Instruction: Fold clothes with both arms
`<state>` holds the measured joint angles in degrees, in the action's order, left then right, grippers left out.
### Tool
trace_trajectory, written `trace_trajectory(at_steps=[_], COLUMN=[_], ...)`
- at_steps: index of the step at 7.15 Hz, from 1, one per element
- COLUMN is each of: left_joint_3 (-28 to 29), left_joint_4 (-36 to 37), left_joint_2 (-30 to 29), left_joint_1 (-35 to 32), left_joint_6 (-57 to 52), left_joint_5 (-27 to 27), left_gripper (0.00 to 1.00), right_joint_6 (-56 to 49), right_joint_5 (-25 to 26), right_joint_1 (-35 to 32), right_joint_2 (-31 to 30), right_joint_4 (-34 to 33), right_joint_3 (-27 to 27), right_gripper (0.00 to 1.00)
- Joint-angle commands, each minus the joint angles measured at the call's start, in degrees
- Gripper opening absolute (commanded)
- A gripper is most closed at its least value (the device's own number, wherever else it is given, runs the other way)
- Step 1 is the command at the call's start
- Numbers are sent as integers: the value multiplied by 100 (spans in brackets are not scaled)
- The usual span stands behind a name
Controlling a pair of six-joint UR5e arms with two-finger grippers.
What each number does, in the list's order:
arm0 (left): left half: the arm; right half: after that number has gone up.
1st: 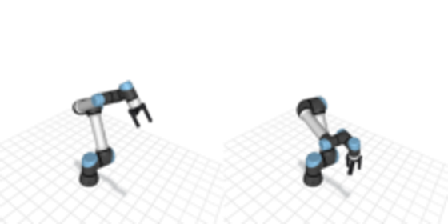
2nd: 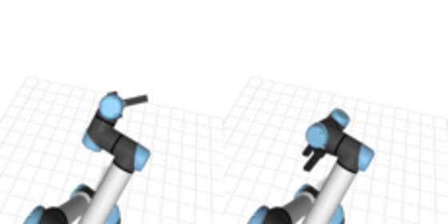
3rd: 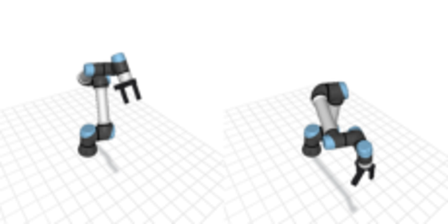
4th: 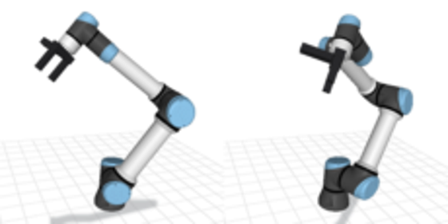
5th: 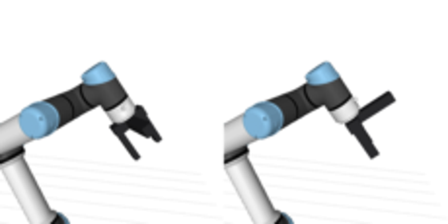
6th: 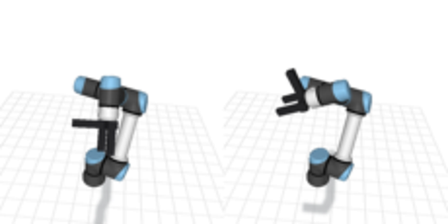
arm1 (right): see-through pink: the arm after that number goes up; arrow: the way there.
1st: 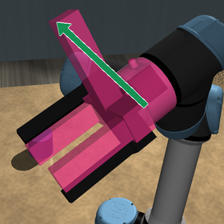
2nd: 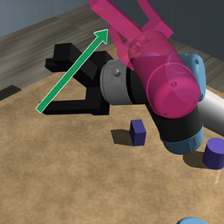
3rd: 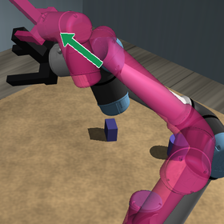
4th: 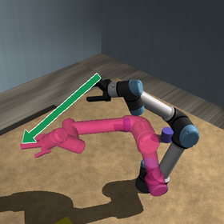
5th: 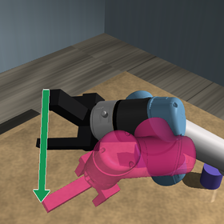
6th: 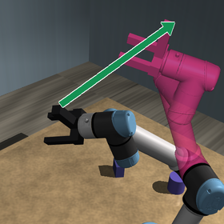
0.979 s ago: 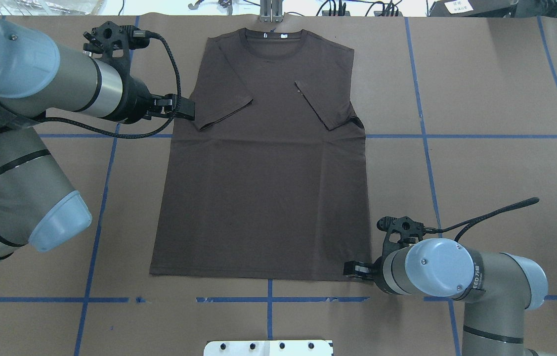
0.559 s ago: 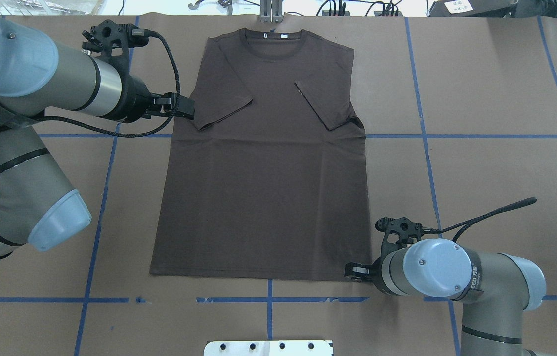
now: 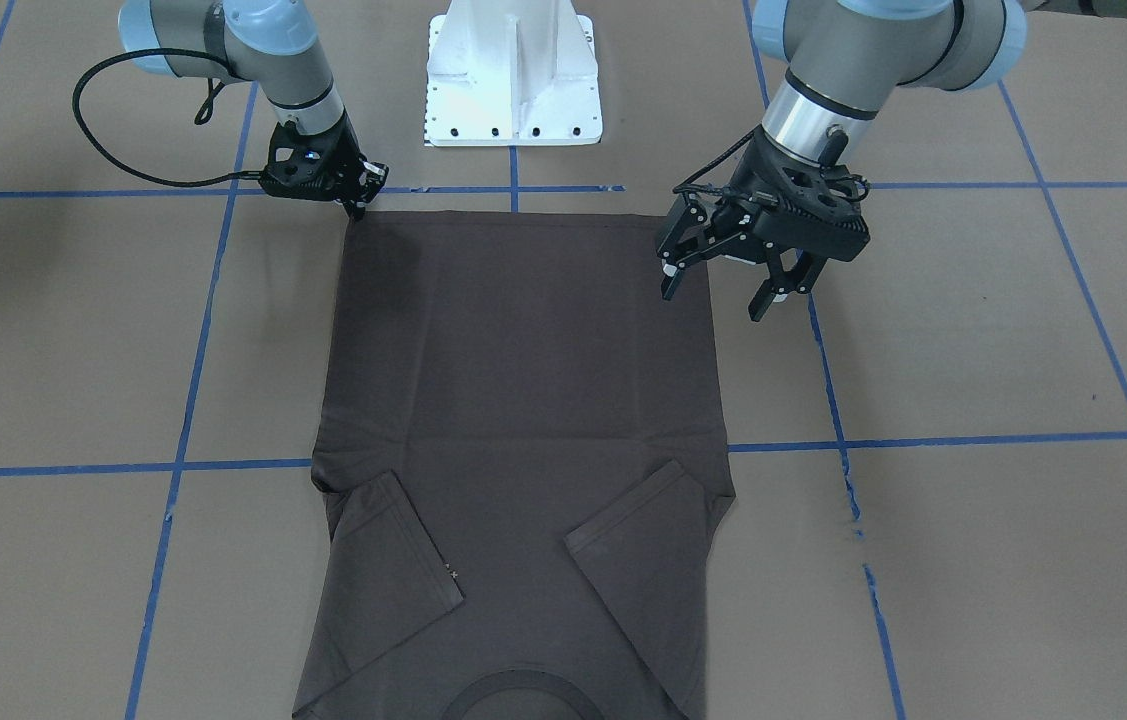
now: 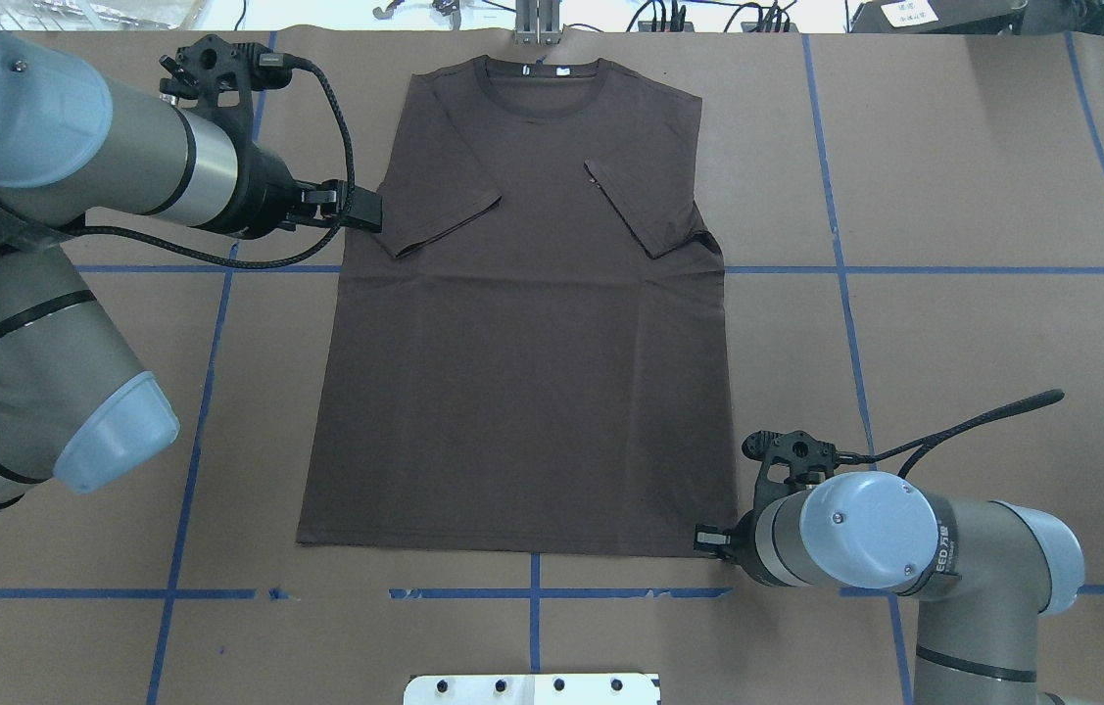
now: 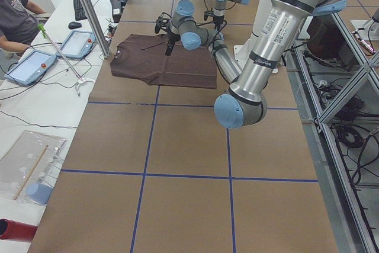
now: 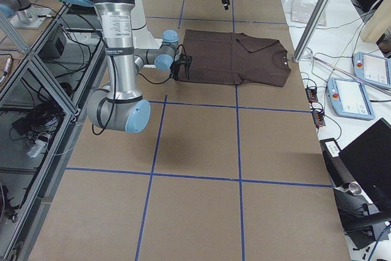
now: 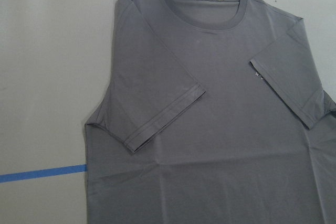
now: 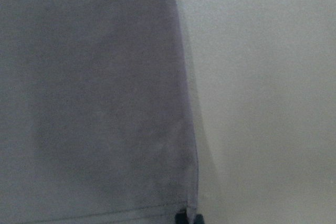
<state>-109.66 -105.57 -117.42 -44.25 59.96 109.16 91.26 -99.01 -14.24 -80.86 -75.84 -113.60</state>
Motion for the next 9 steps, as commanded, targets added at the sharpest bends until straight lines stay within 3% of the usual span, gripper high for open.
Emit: trace_trajectory(at_steps=[1,2,3,4,6,8,9], left_joint_3=[-2,6,-115,-465,-1317,-1077,-805], left_joint_4=[-8,-8,-86,-78,-34,-16,-43], left_joint_2=[9,44,636,1120,2018,2004,1908], left_joint_1=[-4,-4,13,22,589,2089,2462], left_joint_6=[-11,7,146,608,1828,3365,3965], left_joint_5=[0,34,165,558,388,-1031,-1316], left_gripper=[100,100,100,100,100,100,100], right_joint_6=[-3,14,32,32,32,23,23], right_joint_5=[22,109,206,172,198,181,180], right_joint_1=[0,-26,-61,-192,-228,-290,-316], right_joint_2=[0,-8,-26,-35,-17,-17,-9], right_joint_4=[-1,-1,-10,-10,17,43,43], right_joint_3=[-30,-256,-563,-732,-795,-786,-786], right_gripper=[0,0,0,0,0,0,0])
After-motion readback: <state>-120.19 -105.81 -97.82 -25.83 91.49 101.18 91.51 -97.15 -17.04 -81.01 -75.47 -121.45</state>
